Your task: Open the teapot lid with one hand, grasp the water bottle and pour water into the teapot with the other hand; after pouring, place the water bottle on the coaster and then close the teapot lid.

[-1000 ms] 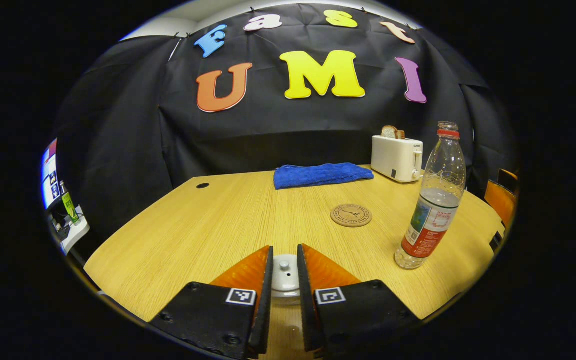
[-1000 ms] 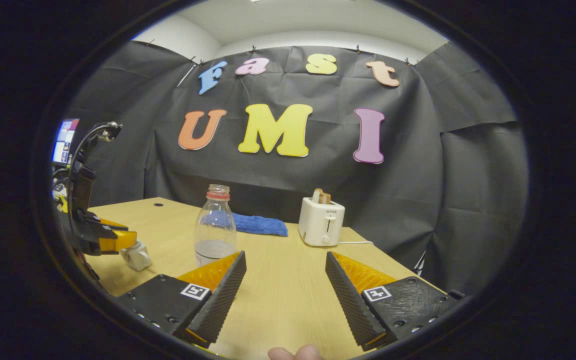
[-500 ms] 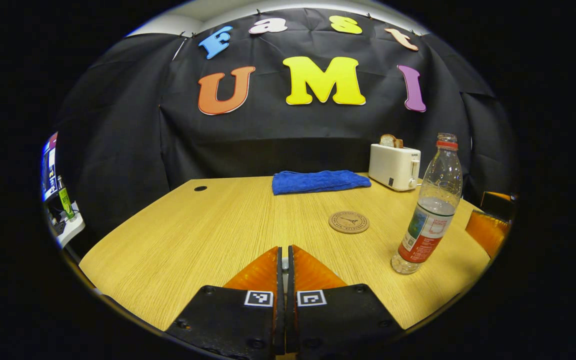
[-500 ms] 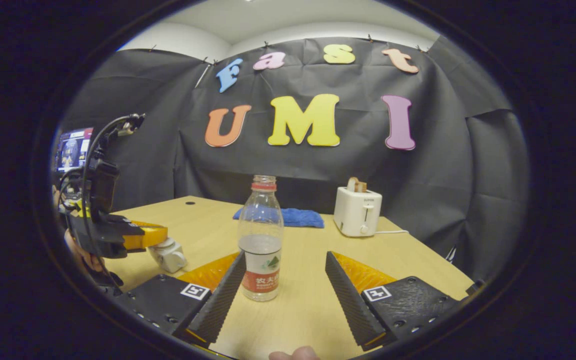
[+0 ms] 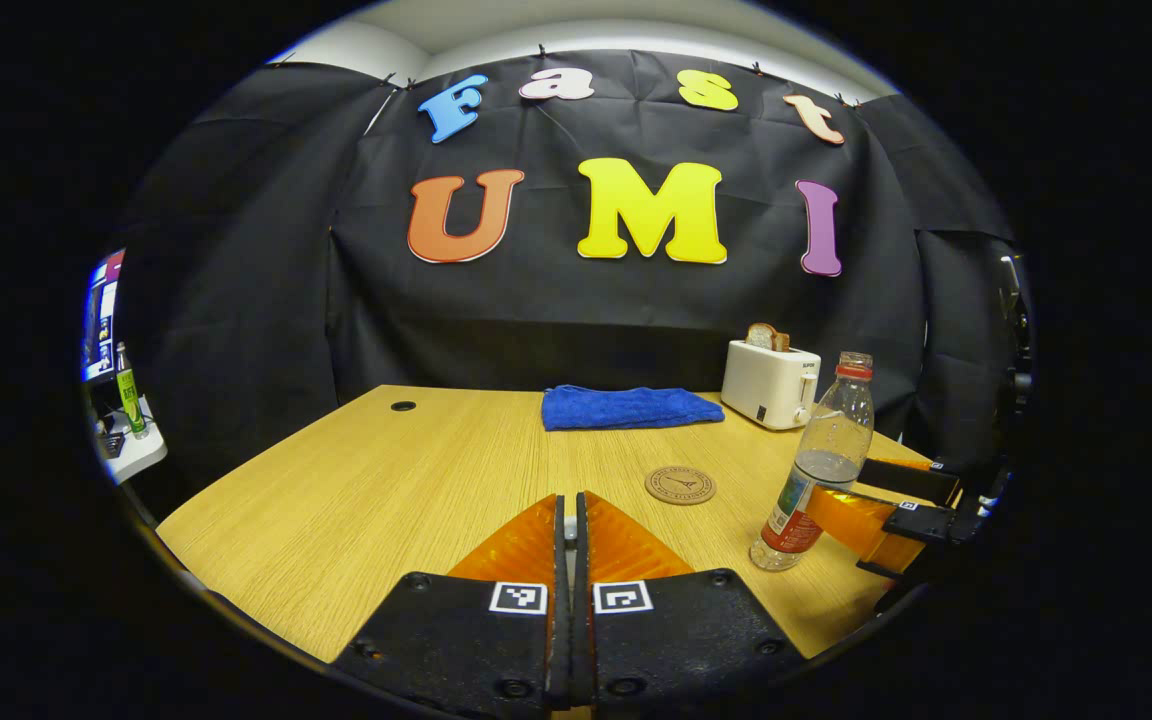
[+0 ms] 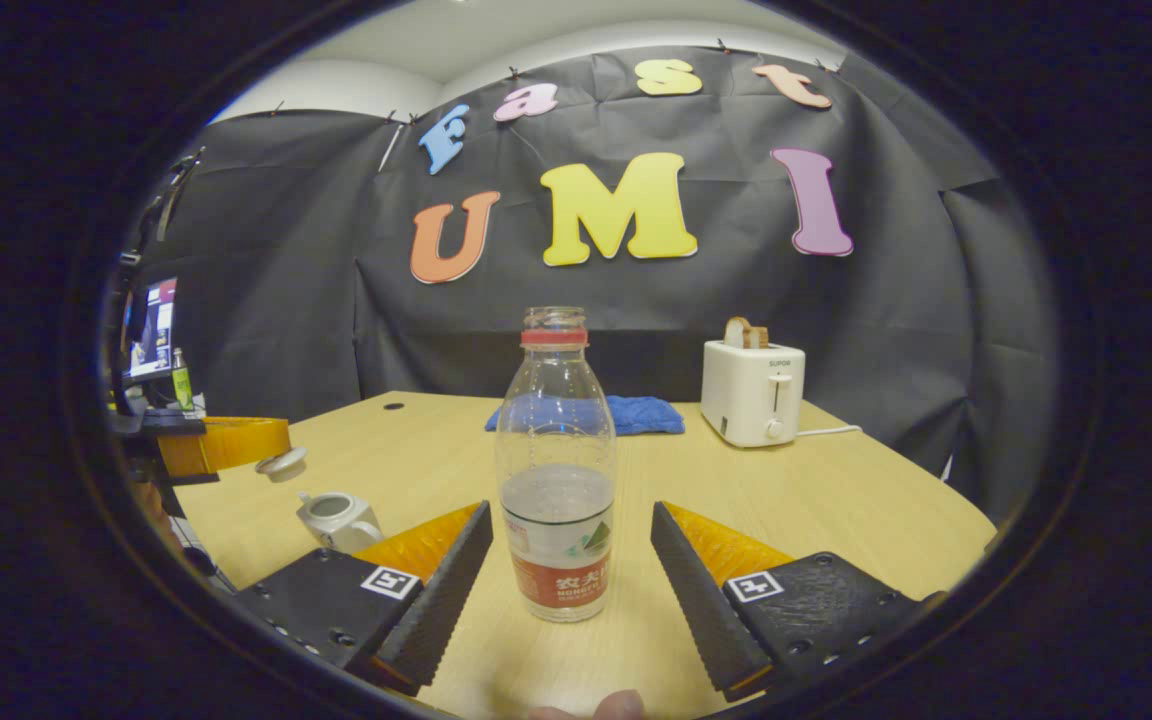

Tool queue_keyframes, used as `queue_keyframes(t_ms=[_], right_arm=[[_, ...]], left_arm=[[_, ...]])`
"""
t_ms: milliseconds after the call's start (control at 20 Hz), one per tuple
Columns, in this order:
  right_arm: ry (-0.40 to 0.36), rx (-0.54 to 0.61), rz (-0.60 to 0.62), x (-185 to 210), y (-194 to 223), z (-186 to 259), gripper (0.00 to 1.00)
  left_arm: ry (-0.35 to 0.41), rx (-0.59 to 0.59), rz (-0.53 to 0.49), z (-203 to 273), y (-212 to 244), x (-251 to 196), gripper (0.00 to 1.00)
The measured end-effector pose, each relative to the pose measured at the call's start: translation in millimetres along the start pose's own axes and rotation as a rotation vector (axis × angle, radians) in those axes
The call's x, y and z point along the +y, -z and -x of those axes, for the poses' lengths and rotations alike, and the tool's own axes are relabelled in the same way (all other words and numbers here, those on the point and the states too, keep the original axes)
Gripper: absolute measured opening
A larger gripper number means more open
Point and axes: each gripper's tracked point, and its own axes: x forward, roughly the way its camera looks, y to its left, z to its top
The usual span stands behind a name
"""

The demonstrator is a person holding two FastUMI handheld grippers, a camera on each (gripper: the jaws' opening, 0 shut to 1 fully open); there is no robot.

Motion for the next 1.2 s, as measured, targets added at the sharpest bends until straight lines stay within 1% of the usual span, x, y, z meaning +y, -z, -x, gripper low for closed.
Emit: queue_keyframes(t_ms=[50,250,400,450,500,550,600,650,700,800,900,1000,1200], right_arm=[[0.001,0.003,-0.003,1.7,0.2,-2.9,0.99],[0.02,0.013,-0.007,3.9,0.2,-11.9,0.98],[0.033,0.025,-0.003,4.2,2.0,-15.6,0.99],[0.034,0.028,0.0,4.5,2.8,-16.6,0.99],[0.039,0.028,0.003,2.9,2.6,-17.2,0.95],[0.047,0.029,0.01,3.6,1.6,-17.1,0.84],[0.048,0.031,0.018,3.3,1.1,-17.2,0.78],[0.049,0.027,0.03,5.0,-1.5,-15.6,0.74],[0.046,0.023,0.056,7.1,-5.8,-15.2,0.74],[0.071,0.008,0.171,5.8,-14.2,-16.0,0.71],[0.088,-0.006,0.317,5.7,-25.6,-17.9,0.71],[0.091,0.005,0.476,9.0,-27.4,-25.2,0.71],[0.088,-0.016,0.763,19.5,-31.4,-30.8,0.71]], left_arm=[[-0.005,-0.008,0.002,2.0,-1.5,4.2,0.03],[-0.015,-0.005,0.035,6.9,0.2,12.7,0.03],[-0.057,-0.025,-0.002,9.4,-2.8,26.0,0.03],[-0.06,-0.028,-0.012,10.1,-3.4,28.3,0.03],[-0.053,-0.031,-0.011,10.4,-3.3,28.0,0.03],[-0.05,-0.031,-0.008,10.6,-4.7,29.7,0.03],[-0.051,-0.034,-0.007,10.6,-5.5,32.1,0.03],[-0.051,-0.037,-0.007,10.5,-6.4,33.5,0.03],[-0.054,-0.039,-0.007,10.8,-6.9,35.3,0.03],[-0.05,-0.041,-0.014,11.7,-6.8,38.4,0.03],[-0.05,-0.041,-0.012,12.6,-7.1,41.6,0.03],[-0.054,-0.045,-0.011,13.5,-8.8,45.1,0.03],[-0.06,-0.054,-0.011,14.7,-9.3,56.0,0.03]])
